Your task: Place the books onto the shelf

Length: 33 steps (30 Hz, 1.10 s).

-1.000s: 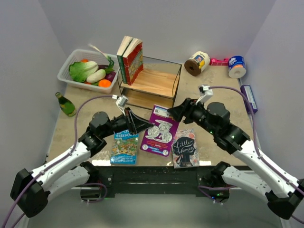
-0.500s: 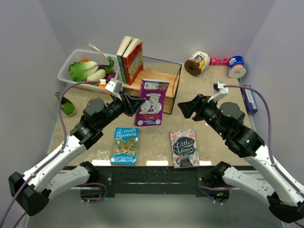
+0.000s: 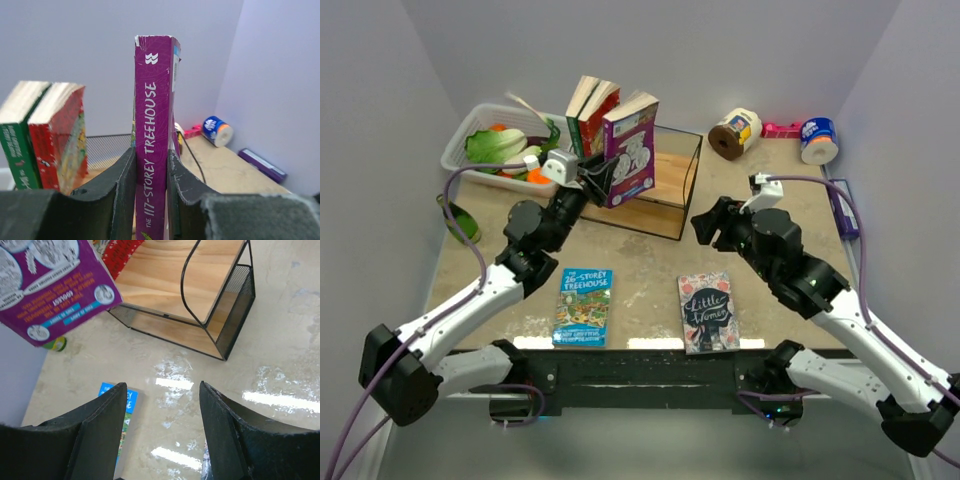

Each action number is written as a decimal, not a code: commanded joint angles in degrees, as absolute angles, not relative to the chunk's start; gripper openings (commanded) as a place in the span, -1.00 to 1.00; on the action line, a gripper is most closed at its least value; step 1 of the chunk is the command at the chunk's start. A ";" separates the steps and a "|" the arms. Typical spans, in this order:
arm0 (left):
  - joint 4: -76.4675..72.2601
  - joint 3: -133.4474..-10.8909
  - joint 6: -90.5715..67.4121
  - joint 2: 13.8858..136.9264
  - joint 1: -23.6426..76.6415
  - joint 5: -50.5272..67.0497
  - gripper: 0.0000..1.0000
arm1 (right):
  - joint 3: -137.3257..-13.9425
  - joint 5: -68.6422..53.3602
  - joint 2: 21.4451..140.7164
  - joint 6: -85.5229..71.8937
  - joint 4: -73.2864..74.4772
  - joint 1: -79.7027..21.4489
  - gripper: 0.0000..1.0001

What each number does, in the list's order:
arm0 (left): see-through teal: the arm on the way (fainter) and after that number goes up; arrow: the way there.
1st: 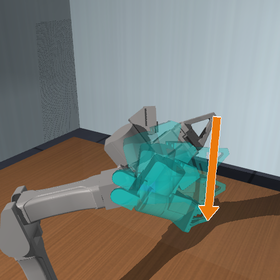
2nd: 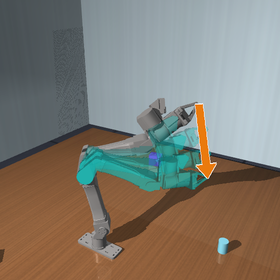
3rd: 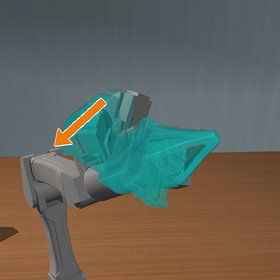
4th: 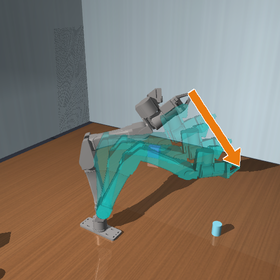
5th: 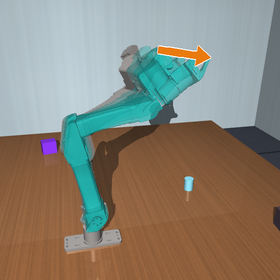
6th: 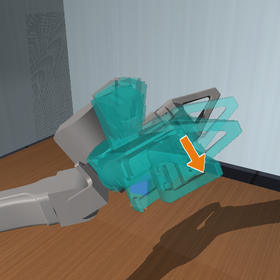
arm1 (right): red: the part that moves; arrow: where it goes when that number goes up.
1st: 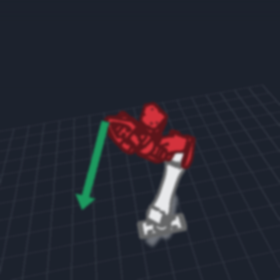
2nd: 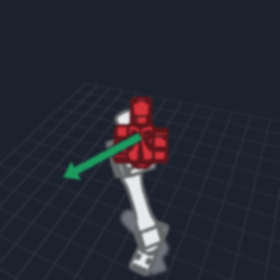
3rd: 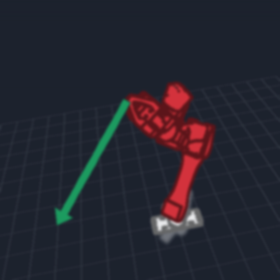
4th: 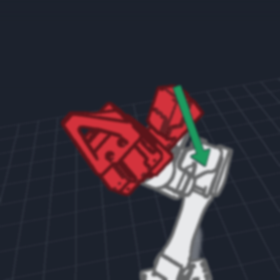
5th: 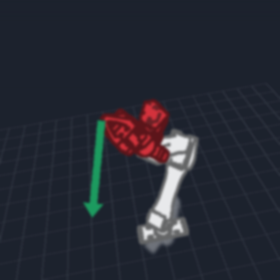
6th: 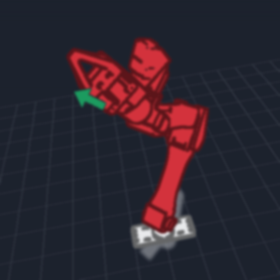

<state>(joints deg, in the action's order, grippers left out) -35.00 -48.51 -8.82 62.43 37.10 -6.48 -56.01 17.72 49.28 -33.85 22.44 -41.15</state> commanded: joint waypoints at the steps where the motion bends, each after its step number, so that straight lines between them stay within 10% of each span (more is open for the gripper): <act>1: -59.38 -49.66 3.33 67.04 37.00 -10.11 -1.00 | -55.81 23.81 49.83 -33.74 16.79 -41.22 0.25; 33: -90.61 -45.70 7.03 93.16 32.96 -9.32 -1.00 | -69.08 27.34 80.67 -34.37 1.76 -31.91 0.25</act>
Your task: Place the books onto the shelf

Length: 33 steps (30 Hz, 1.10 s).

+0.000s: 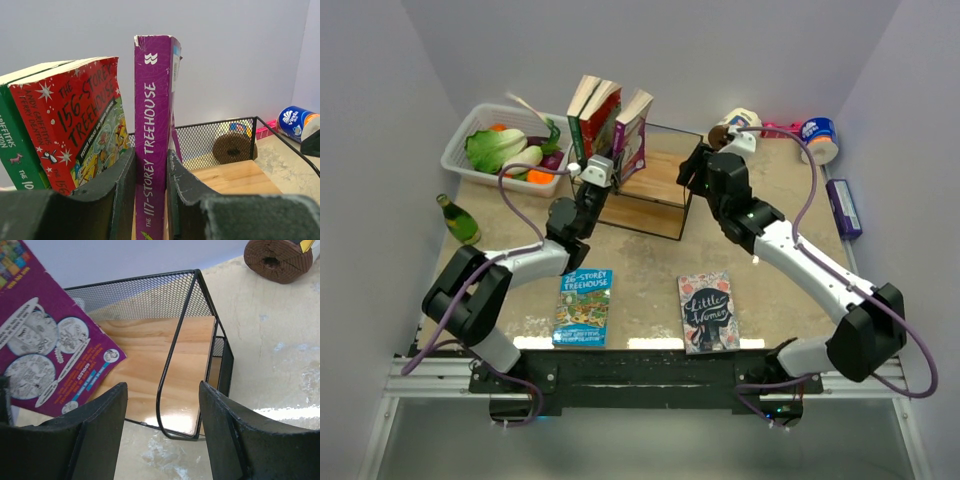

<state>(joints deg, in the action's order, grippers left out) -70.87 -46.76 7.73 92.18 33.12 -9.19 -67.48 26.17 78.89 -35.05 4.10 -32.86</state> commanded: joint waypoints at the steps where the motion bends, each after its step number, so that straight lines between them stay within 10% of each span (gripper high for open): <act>1: -91.31 -45.36 7.03 93.34 33.05 -9.49 -1.00 | -69.00 27.25 81.21 -34.19 1.67 -31.38 0.22; 14: -108.37 -38.15 2.11 97.64 33.05 -11.61 -1.00 | -67.68 22.77 84.90 -34.72 -1.84 -29.53 -0.23; 33: -108.11 -46.05 3.08 98.34 32.43 -10.11 -1.00 | -67.50 20.74 85.69 -35.07 -3.43 -29.27 -0.34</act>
